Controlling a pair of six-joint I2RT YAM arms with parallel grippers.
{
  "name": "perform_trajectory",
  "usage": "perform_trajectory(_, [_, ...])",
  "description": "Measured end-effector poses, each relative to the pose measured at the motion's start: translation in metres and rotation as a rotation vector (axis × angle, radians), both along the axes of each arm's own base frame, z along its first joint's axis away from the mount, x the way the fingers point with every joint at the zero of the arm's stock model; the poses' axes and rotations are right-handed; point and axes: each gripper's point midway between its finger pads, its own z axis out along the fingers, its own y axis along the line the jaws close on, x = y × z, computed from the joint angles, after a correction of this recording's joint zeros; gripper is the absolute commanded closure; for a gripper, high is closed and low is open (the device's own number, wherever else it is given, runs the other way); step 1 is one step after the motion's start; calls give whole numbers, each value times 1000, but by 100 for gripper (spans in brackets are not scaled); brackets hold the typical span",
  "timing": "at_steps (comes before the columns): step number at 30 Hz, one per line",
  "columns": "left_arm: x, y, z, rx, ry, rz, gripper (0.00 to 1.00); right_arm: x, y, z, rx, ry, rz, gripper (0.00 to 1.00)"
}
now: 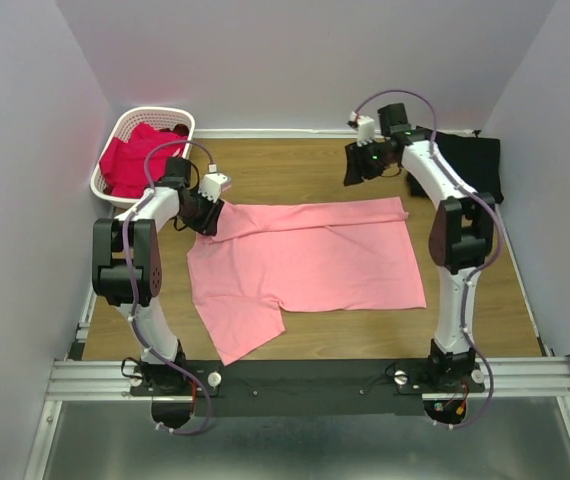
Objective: Fold and stack the t-shirts
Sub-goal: Fold the tshirt
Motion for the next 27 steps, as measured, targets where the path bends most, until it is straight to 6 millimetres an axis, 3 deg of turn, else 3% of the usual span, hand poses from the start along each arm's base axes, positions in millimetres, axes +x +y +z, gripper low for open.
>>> perform_trajectory(2, [0,0,1,-1,-1,0,59,2,34,-2,27,5,46,46])
perform_trajectory(8, [-4,-3,10,-16,-24,-35,91,-1,134,-6,134,32,157,46])
perform_trajectory(12, [-10,-5,18,-24,-48,-66,100,-9,184,-10,194,53,200,46])
perform_trajectory(15, [-15,-7,20,-29,-58,-90,100,-15,215,-17,232,67,218,45])
perform_trajectory(20, [-21,-8,18,-28,-58,-119,100,-26,250,-35,271,102,231,45])
perform_trajectory(27, [-26,-9,13,-30,-54,-148,100,-31,275,-63,311,152,211,45])
